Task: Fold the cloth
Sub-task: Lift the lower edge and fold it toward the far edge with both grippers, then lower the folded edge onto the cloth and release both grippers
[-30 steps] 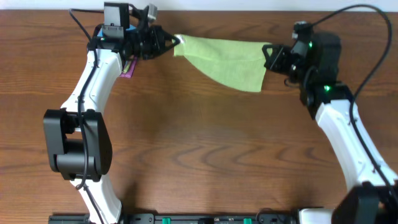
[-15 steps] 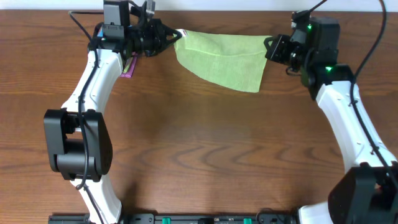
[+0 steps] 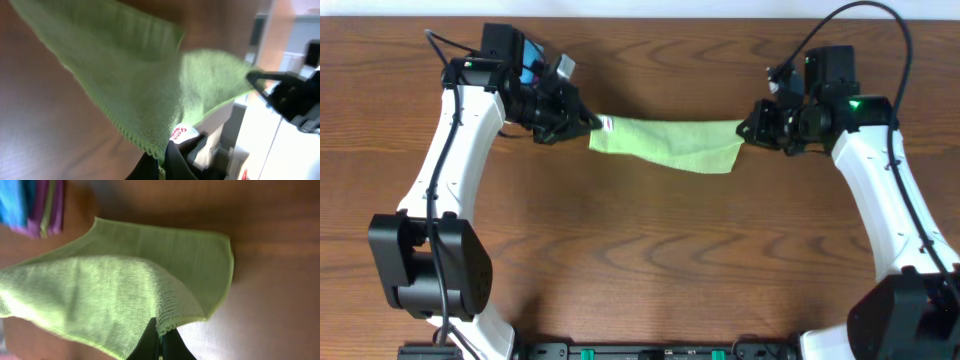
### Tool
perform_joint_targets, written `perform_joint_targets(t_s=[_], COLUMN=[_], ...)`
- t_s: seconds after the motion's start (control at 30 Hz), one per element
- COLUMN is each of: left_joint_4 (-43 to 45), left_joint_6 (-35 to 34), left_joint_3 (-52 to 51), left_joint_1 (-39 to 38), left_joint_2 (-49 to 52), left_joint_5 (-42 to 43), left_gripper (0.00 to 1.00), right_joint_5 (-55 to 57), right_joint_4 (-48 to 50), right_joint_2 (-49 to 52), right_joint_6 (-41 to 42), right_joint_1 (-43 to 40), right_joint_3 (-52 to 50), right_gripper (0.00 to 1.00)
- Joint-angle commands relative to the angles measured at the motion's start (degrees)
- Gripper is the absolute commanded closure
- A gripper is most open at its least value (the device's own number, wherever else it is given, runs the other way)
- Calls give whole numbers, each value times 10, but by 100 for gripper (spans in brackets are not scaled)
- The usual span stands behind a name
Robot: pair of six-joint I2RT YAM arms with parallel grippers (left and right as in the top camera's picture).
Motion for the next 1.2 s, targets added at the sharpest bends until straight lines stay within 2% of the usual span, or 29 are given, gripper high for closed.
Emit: perform_joint_targets(t_s=[0.0, 0.27, 0.57, 0.83, 1.0, 1.17], left_joint_4=[-45, -98, -99, -68, -58, 5], left_joint_6=[90, 118, 130, 130, 130, 79], left_joint_3=[1, -37, -123, -235, -260, -259], left_joint_1=[-11, -17, -17, -17, -17, -16], left_joint_2=[-3, -3, -4, -17, -18, -18], left_joint_5=[-41, -87, -98, -84, -81, -81], left_gripper=[94, 94, 94, 94, 94, 94], right_joint_5=[0, 58, 68, 69, 78, 90], right_joint_4=[-24, -101, -116, -79, -54, 2], right_joint_2=[-11, -11, -11, -11, -11, -11], right_joint_6=[-36, -56, -63, -45, -24, -6], right_joint_1=[21, 40, 45, 65, 68, 68], right_joint_3=[9, 6, -38, -140, -162, -162], right_gripper=[99, 98, 98, 99, 99, 98])
